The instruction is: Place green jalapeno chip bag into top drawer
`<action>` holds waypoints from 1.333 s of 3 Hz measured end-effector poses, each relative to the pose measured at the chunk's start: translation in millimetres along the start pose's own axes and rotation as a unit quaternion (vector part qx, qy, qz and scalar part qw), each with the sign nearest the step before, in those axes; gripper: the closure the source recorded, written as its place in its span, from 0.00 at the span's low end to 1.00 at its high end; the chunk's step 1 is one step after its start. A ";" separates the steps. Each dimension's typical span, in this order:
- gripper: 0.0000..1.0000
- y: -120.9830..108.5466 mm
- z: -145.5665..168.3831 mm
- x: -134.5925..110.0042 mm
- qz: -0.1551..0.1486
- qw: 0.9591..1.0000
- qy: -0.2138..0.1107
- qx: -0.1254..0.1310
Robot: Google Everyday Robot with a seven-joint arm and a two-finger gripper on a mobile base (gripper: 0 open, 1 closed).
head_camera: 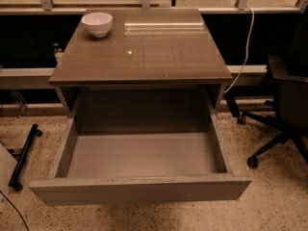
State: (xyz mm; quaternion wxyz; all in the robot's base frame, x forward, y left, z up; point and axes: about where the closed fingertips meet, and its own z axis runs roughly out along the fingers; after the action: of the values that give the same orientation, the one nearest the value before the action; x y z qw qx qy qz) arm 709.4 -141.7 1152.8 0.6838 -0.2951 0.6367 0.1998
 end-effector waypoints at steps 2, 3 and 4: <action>1.00 10.8 -6.7 6.9 0.007 1.000 0.015 -0.013; 1.00 32.7 -23.2 18.0 0.020 0.998 0.046 -0.039; 1.00 54.8 -43.2 25.4 0.033 0.994 0.078 -0.064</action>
Offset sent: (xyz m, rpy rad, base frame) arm -0.0353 0.0027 -0.0247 -0.0381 0.1011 0.0568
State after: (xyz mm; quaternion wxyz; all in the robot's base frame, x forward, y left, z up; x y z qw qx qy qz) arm 644.0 -131.8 1118.9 0.6050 -0.3319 0.6831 0.2392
